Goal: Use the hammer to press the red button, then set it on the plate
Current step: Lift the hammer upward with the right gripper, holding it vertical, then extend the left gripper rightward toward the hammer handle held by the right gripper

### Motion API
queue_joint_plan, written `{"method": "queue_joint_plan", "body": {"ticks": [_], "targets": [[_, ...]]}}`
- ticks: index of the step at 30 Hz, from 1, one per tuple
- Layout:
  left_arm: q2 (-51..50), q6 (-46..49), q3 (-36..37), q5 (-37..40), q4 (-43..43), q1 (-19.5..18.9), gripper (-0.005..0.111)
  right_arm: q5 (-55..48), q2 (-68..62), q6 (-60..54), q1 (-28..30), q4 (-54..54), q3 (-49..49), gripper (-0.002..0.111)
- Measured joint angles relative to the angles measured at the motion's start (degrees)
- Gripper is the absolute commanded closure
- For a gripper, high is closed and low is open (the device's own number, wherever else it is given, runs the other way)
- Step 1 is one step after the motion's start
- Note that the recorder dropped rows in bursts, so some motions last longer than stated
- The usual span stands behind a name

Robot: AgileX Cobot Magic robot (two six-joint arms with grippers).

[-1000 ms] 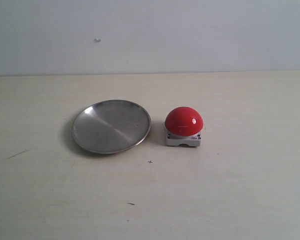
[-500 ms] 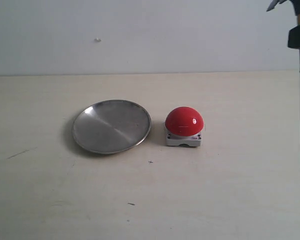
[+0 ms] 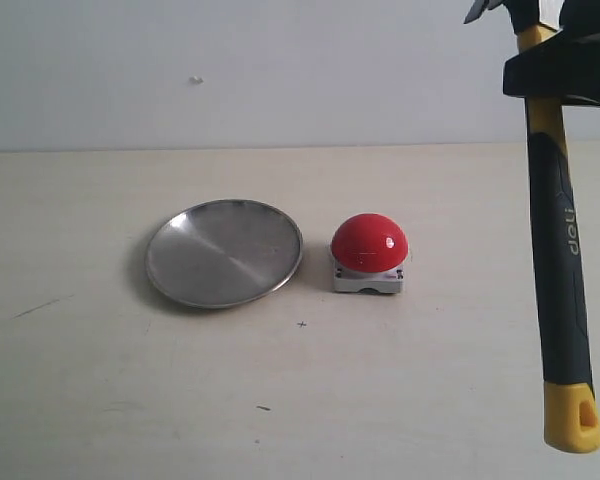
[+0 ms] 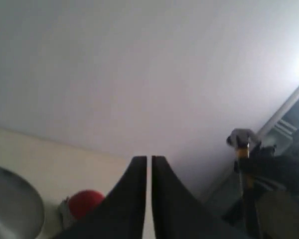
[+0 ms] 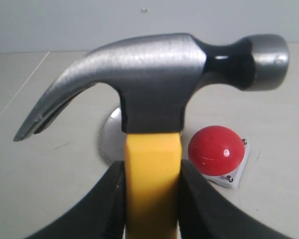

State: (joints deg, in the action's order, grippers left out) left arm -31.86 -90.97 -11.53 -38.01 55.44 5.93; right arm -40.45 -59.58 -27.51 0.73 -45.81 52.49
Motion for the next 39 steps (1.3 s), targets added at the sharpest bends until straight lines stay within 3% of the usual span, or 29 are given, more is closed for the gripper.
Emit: {"method": "queue_joint_plan", "body": {"ticks": [4,7,11,17,22,28,39], "targets": [[-15.81,1.44,-3.80,-6.22,2.91,0.63,0.068,0.00,0.00,-0.21,0.00,-0.14,0.00,0.108],[-28.79,5.55,-6.92,-11.17,3.17,3.90,0.065,0.09,0.00,-0.21,0.00,-0.14,0.00,0.108],[-43.46,11.62,-13.04,-13.10,1.56,13.28,0.065,0.09,0.00,-0.33,0.00,-0.14,0.00,0.108],[-56.29,18.68,-24.40,-10.29,0.20,27.04,0.065,-0.16,-0.85,-1.01,0.00,1.80,0.00,0.108],[-60.36,20.93,-32.35,-4.98,-0.32,35.53,0.056,0.38,-1.04,-0.31,0.00,4.20,0.00,0.108],[-60.87,21.15,-38.55,0.10,-2.93,42.23,0.042,0.95,-1.07,1.75,0.00,5.55,0.00,0.108],[-60.87,21.35,-45.50,14.30,-9.16,51.29,0.040,1.34,-1.07,6.39,0.00,7.69,0.00,0.108]]}}
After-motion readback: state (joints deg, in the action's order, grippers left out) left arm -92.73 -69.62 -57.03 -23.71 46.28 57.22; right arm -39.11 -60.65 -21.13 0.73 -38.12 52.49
